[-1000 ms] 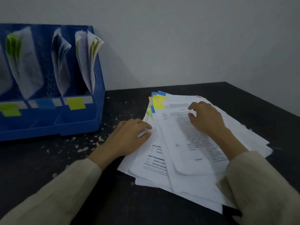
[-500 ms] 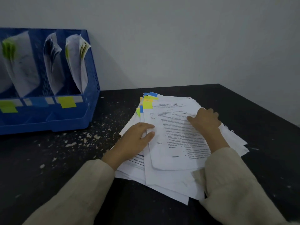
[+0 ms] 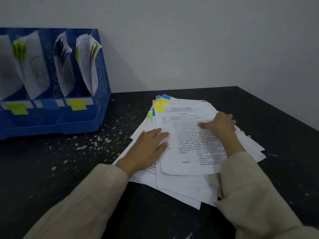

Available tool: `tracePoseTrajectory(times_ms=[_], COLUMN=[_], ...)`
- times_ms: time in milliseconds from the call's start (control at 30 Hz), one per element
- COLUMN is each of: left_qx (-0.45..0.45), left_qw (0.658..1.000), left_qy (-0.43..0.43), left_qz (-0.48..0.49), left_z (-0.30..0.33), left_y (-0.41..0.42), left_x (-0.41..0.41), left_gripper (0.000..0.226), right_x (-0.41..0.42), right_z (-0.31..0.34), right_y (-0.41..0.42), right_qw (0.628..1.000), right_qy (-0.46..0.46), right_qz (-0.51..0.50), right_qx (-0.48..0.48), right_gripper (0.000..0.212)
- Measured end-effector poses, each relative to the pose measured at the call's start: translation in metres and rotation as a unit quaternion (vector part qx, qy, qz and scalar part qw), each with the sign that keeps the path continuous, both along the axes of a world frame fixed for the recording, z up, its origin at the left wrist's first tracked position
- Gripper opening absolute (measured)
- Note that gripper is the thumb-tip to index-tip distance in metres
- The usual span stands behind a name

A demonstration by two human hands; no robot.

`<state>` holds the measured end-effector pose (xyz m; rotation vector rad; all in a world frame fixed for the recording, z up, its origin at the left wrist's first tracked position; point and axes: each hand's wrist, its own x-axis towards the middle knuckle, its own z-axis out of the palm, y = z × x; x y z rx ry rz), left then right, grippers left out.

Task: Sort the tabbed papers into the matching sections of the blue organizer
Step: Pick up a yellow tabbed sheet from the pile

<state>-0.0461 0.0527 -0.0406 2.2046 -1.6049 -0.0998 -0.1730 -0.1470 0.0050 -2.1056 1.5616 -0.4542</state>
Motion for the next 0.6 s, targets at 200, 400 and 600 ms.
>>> tracePoseTrajectory(times_ms=[200,400,600], left_qx=[0.008,0.021,0.019], left_qw=[1.0,1.0,1.0], left_qy=[0.001,0.005,-0.005], left_qz=[-0.005,-0.006,0.0], left_z=[-0.001,-0.001,0.0], left_y=[0.0,0.001,0.002], left_x=[0.0,-0.001,-0.001], left_gripper=[0.046,0.048,0.049], right_x=[-0.007,-0.003,0.0], right_z=[0.004,0.007,0.0], right_y=[-0.001,0.006,0.006], right_qw=[0.987,0.978,0.965], right_qy=[-0.149,-0.131,-0.193], right_qz=[-0.037,-0.032,-0.017], right_qx=[-0.05,-0.16,-0.174], right_gripper=[0.04,0.014,0.012])
